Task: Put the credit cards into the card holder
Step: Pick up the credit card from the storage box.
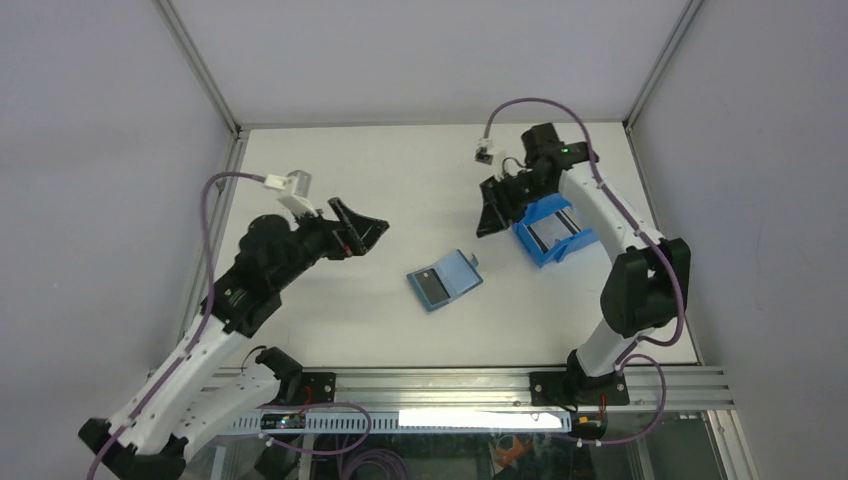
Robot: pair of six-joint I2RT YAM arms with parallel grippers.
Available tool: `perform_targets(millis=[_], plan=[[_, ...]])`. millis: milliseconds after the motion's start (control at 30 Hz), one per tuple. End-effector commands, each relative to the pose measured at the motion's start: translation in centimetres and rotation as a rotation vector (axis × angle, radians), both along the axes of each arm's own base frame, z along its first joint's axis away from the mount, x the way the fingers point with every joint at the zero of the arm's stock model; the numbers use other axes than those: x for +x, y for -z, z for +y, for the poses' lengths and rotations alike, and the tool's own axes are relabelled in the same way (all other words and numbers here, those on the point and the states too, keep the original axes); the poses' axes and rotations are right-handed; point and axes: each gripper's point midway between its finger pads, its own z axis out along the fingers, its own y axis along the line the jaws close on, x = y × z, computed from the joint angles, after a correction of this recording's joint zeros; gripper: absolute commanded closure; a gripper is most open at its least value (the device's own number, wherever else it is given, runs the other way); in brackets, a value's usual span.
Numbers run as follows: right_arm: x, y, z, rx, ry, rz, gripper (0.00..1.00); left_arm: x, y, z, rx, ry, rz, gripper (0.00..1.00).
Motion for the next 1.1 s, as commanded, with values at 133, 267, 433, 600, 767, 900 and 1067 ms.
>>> perform_targets(millis=[133, 267, 433, 600, 767, 900, 1067], plan=[[5.7, -2.2, -9.5, -0.157, 0.34, -0.122, 0.38, -1.5, -2.4, 5.0, -0.132, -0.212, -0.142, 0.01], [8.2, 0.0, -13.3, -0.348, 0.491, -0.218, 0.2, -1.6, 0.5, 3.5, -0.244, -0.186, -0.03, 0.01], [9.5, 2.3, -14.5, -0.428, 0.524, -0.202, 0.16, -1.0, 2.0, 2.1, -0.331, -0.169, 0.025, 0.01], [9.7, 5.5, -14.6, -0.457, 0.527, -0.151, 0.17, -0.5, 3.3, 1.2, -0.307, -0.151, 0.079, 0.01], [9.8, 7.4, -13.6, -0.467, 0.51, -0.122, 0.21, -0.4, 5.1, 0.3, -0.315, -0.135, 0.159, 0.03], [9.6, 8.6, -12.7, -0.498, 0.482, -0.116, 0.28, -0.3, 5.6, 0.1, -0.324, -0.134, 0.172, 0.04], [9.1, 10.2, -12.7, -0.535, 0.477, -0.086, 0.29, -0.4, 6.0, 0.1, -0.324, -0.136, 0.183, 0.03]])
